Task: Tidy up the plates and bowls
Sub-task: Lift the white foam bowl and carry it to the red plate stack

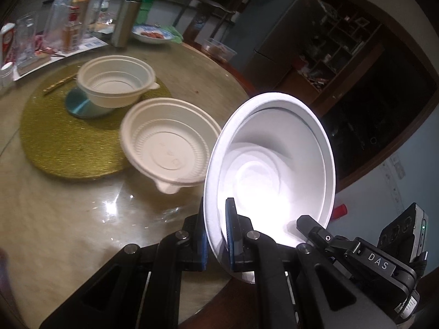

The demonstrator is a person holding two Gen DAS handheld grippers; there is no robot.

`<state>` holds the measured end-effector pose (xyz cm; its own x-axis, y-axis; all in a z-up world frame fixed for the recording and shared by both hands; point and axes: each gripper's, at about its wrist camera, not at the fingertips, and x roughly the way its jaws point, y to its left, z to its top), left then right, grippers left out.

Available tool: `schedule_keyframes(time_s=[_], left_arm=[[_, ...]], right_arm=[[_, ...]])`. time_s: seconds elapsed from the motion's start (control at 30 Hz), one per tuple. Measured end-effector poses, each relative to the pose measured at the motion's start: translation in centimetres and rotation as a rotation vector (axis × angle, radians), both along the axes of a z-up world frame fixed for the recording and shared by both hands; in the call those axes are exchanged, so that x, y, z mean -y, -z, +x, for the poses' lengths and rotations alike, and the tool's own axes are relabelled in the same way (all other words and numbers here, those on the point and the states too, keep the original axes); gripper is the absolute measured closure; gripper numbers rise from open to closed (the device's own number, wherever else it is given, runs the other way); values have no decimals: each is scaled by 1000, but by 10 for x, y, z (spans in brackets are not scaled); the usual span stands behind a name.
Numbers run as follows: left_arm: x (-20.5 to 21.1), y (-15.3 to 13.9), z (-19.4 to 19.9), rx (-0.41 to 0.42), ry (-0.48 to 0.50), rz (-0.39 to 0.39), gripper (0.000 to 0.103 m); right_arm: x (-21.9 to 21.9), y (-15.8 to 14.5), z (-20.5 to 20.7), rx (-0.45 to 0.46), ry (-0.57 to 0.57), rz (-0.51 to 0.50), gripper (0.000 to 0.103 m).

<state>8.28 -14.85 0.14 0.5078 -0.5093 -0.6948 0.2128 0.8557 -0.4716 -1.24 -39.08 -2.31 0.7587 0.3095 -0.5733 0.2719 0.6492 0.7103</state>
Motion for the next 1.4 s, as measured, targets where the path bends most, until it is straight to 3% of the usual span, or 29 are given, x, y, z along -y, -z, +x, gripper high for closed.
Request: schedule_keyframes(time_s=[0.53,0.97,1.4], left_arm=[[-72,-10,-25,51,-106,-12,94],[-146,3,-43,50,-218,-7,94],[-190,10,-54,57,-306,46,94]], right_arm=[[-67,-12,7,25,-117,-27,97],[-138,-3,35,6,-259,-38,97],[-191,12,50,-15,-363,-36,97]])
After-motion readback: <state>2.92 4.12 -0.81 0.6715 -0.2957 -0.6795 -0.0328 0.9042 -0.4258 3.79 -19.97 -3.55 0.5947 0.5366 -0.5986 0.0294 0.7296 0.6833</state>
